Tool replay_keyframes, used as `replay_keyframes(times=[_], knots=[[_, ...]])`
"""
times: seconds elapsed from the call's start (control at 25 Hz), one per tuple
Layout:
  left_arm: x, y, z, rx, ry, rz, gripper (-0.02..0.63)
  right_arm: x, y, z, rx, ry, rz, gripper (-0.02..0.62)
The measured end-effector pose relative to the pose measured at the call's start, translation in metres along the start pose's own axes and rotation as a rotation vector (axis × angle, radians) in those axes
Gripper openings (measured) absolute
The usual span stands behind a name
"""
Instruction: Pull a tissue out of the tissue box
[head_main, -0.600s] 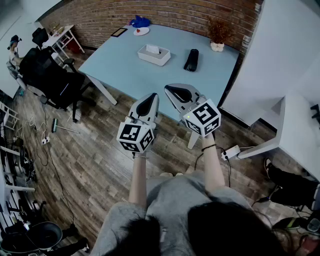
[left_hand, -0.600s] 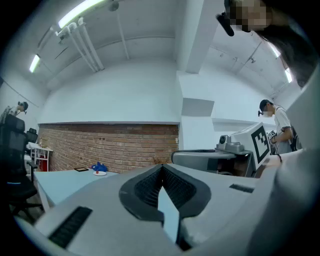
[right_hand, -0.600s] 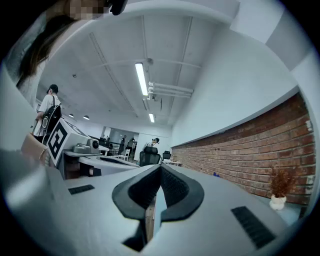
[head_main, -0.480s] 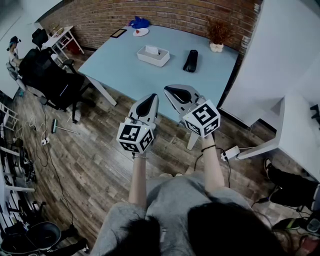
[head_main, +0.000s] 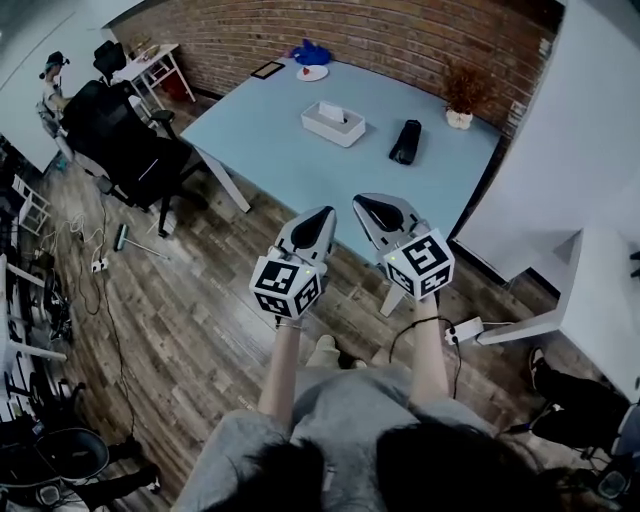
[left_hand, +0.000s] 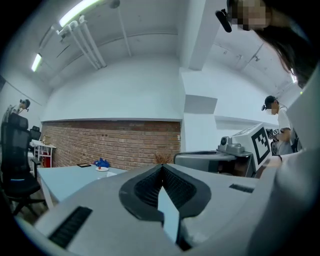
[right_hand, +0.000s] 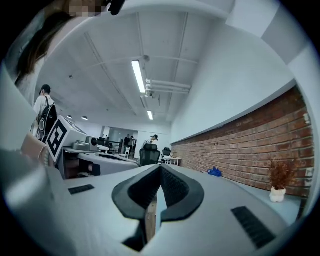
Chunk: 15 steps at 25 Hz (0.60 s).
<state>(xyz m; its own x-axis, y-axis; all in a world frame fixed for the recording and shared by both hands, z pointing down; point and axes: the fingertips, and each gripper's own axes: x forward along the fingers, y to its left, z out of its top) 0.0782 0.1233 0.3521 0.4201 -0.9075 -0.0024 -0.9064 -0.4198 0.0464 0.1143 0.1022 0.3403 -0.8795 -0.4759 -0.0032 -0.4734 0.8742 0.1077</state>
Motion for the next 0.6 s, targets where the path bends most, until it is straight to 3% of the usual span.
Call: replay_keyframes(times=[0.6], knots=[[0.009,0.055,-0.003,-0.015,-0.023,0.025,0.003,0.049,-0.016,-0.003,0.046,-0.028,-0.020,-0.002]])
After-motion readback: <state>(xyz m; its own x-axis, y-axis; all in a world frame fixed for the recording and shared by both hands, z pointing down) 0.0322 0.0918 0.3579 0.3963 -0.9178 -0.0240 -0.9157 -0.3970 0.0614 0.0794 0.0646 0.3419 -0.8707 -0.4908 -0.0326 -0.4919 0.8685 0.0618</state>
